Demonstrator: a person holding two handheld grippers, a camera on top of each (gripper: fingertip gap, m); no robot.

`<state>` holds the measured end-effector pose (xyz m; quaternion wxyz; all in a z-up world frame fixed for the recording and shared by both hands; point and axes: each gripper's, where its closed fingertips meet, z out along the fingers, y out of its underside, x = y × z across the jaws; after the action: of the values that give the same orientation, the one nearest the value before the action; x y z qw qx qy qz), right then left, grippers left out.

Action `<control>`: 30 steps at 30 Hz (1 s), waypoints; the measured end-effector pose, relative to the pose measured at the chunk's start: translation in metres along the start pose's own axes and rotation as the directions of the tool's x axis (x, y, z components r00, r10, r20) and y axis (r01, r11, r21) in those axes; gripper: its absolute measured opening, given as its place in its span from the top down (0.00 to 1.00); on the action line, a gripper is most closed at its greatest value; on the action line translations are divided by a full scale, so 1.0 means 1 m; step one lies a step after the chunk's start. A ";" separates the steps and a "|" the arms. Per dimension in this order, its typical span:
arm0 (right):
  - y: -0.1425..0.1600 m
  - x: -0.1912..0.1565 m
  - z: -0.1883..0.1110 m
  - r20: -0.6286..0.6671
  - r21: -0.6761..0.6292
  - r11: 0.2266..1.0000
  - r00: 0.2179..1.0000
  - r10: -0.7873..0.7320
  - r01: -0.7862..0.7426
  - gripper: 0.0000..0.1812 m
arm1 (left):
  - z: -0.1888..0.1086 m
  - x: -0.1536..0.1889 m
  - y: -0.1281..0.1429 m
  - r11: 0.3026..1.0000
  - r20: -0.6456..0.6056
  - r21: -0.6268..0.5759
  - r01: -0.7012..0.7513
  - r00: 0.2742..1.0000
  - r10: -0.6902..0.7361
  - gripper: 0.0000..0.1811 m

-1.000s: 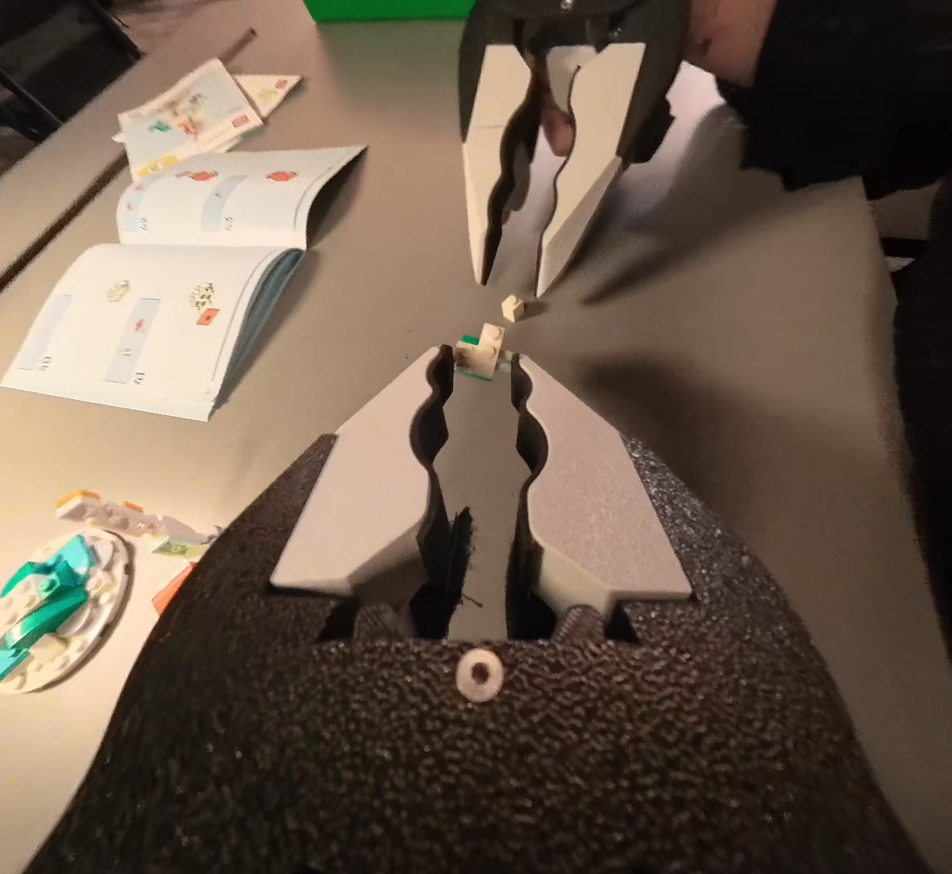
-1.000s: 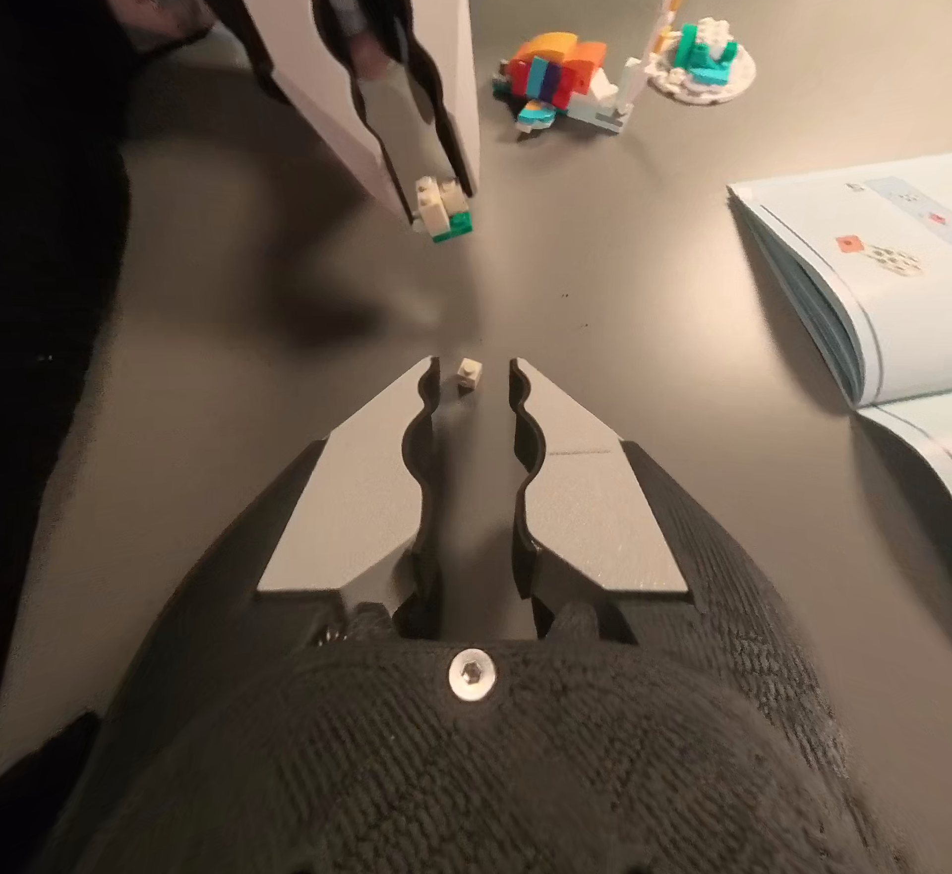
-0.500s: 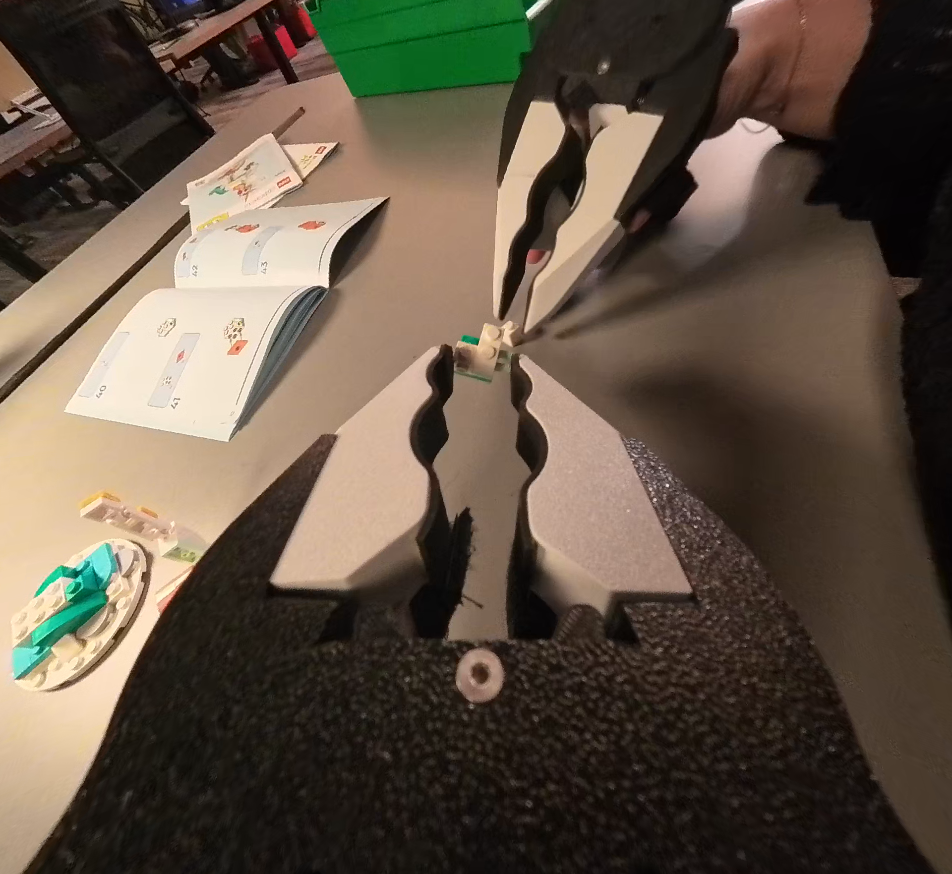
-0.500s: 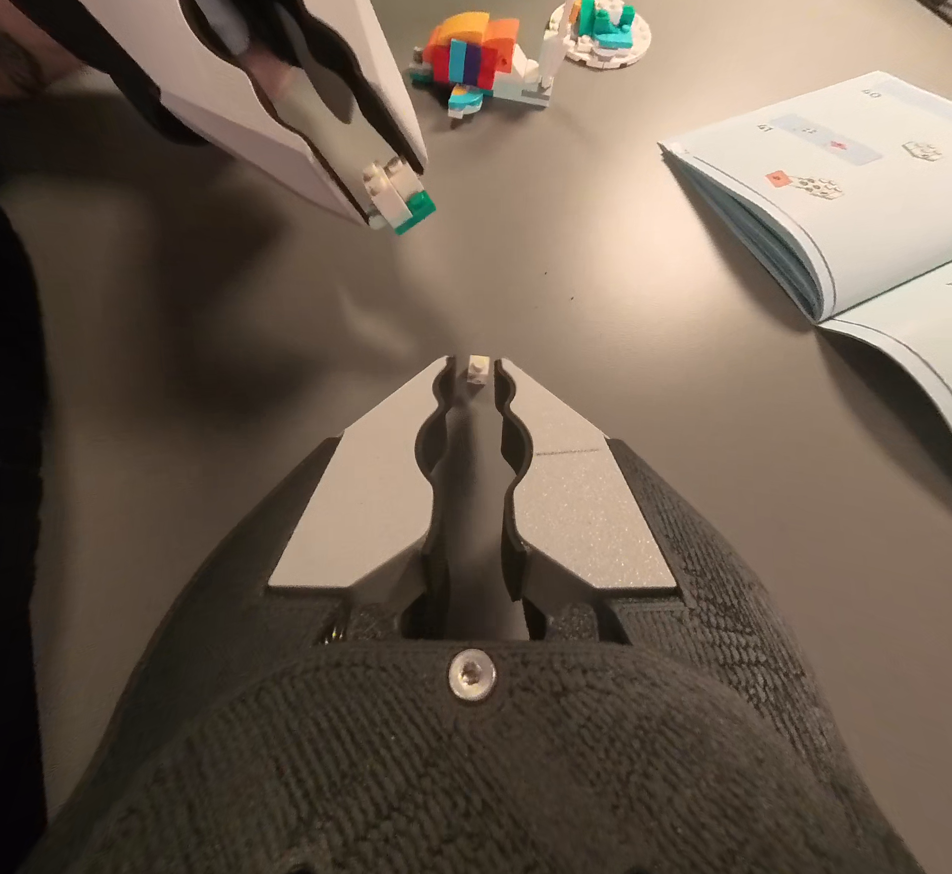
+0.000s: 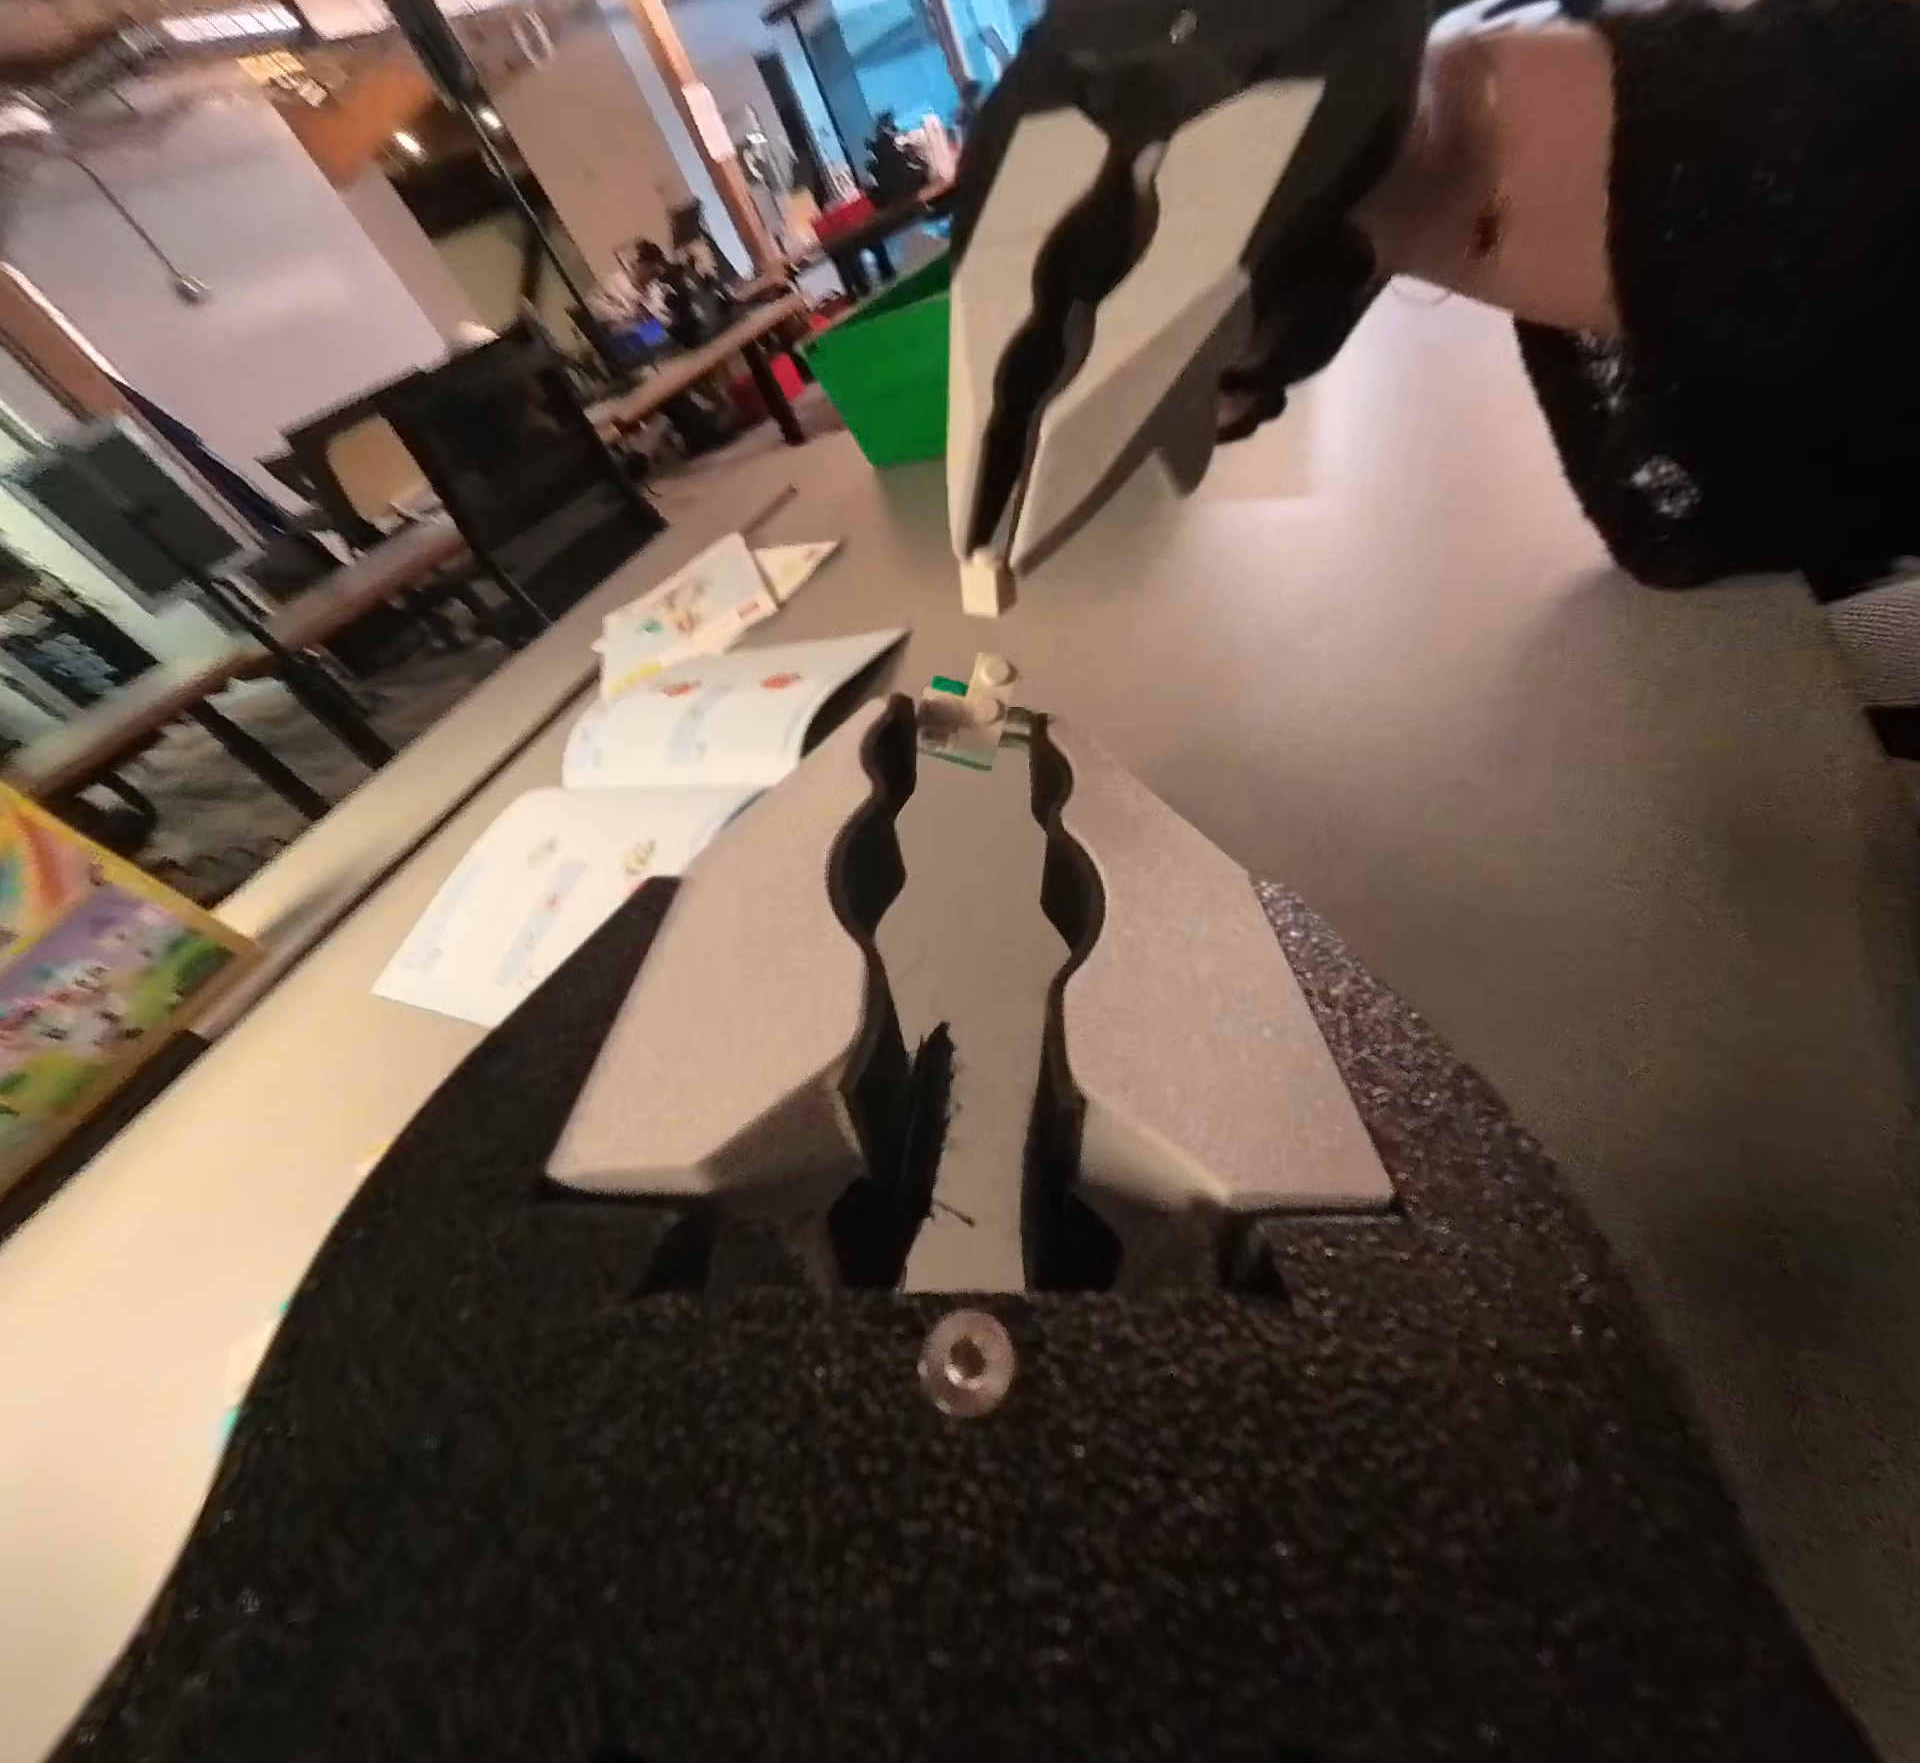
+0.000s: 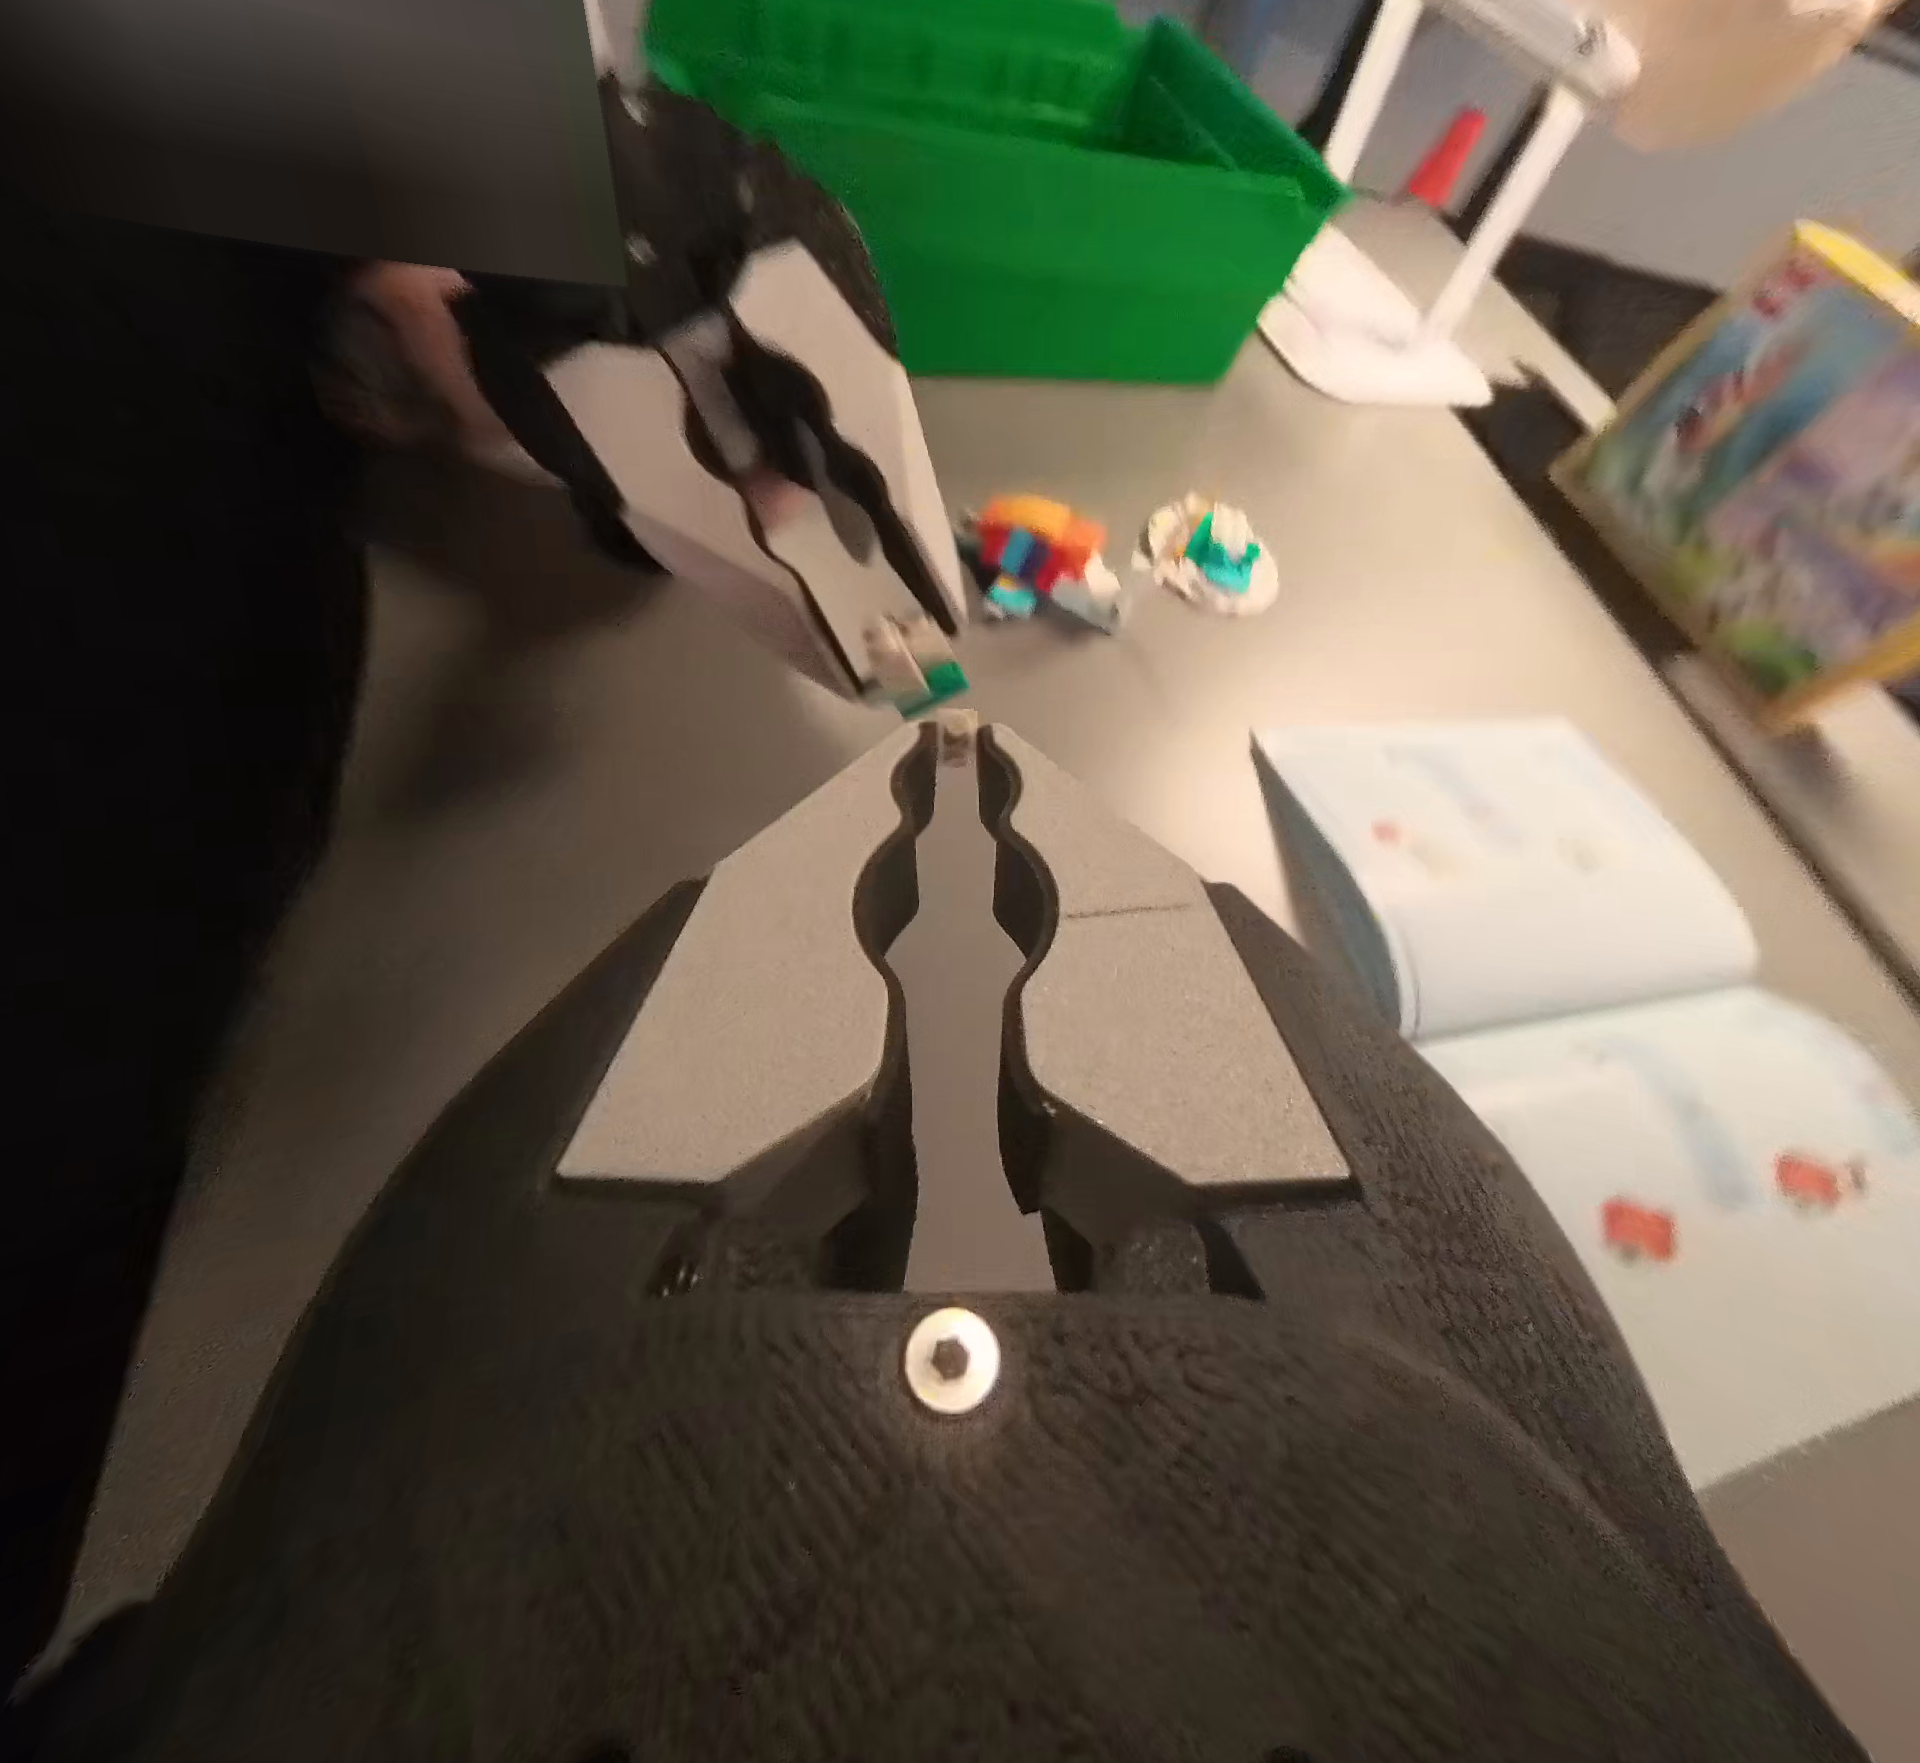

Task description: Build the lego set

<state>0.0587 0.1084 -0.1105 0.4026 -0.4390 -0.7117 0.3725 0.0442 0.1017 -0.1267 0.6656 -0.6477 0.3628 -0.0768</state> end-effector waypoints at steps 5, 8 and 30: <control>-0.023 -0.004 -0.005 0.094 -0.076 0.984 0.983 -0.156 0.163 0.97 | 0.003 0.002 -0.020 0.993 0.070 0.046 -0.104 0.992 0.101 0.90; -0.021 -0.006 -0.002 0.123 -0.133 0.968 0.973 -0.197 0.213 0.97 | 0.004 0.003 -0.022 0.991 0.073 0.052 -0.119 0.991 0.115 0.90; -0.017 -0.014 0.002 0.218 -0.271 0.911 0.942 -0.256 0.310 0.96 | 0.001 0.008 -0.025 0.986 0.070 0.081 -0.148 0.987 0.143 0.92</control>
<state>0.0557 0.0891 -0.1002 0.3158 -0.3521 -0.8492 0.2348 0.0601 0.0942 -0.1068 0.7077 -0.5924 0.3842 -0.0229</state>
